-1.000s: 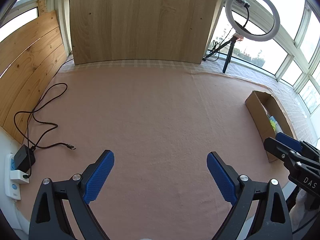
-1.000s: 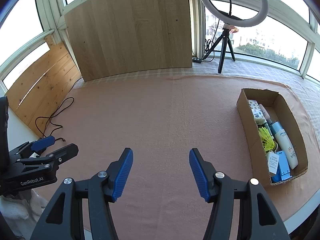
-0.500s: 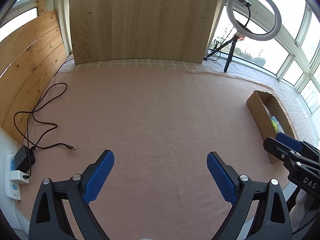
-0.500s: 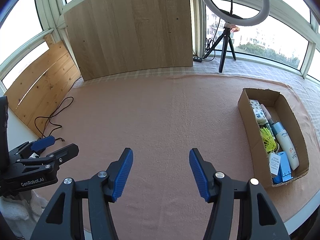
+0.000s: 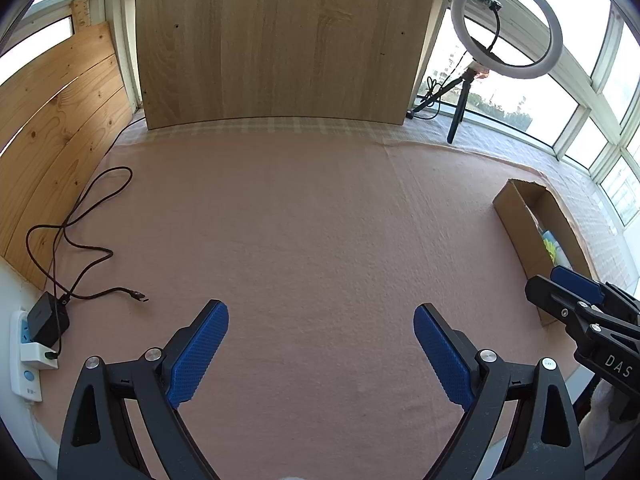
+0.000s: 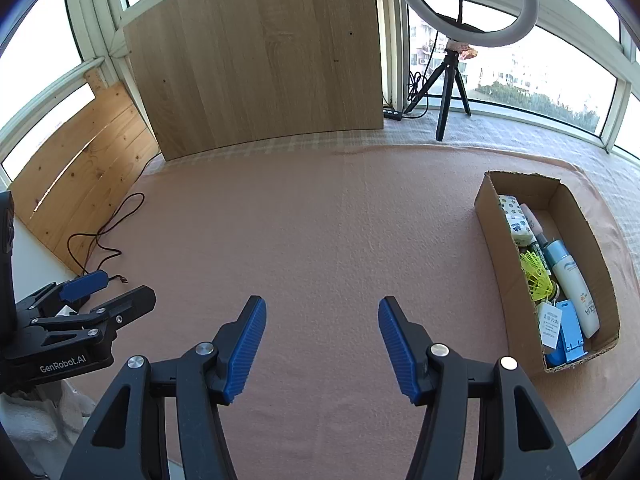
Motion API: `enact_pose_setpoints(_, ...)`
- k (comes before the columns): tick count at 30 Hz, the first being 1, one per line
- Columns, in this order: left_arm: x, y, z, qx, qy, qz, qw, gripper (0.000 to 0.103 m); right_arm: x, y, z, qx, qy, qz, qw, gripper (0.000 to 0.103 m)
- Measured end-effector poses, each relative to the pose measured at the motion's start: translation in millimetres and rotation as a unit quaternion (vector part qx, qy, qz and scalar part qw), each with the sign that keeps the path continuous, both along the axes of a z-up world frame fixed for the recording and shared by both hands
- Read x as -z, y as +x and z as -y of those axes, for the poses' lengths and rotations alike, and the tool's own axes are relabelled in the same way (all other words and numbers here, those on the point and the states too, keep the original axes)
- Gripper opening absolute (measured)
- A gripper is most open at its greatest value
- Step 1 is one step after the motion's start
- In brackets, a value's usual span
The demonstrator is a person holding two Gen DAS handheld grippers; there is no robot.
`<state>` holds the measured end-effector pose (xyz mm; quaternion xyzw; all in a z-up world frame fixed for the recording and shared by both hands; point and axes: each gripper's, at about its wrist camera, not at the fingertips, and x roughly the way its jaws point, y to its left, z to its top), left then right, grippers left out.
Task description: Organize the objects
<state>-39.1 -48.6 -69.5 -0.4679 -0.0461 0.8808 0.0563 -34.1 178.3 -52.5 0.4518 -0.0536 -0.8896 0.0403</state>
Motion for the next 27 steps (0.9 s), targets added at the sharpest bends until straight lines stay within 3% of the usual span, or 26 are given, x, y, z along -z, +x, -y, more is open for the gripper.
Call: enact_pose_setpoints(27,3.3,-0.2,-4.4,0.007,-0.004,0.001,1.0,0.096,2.5,0.2,-0.9,0.001,-0.002,0.003,1.0,0.055)
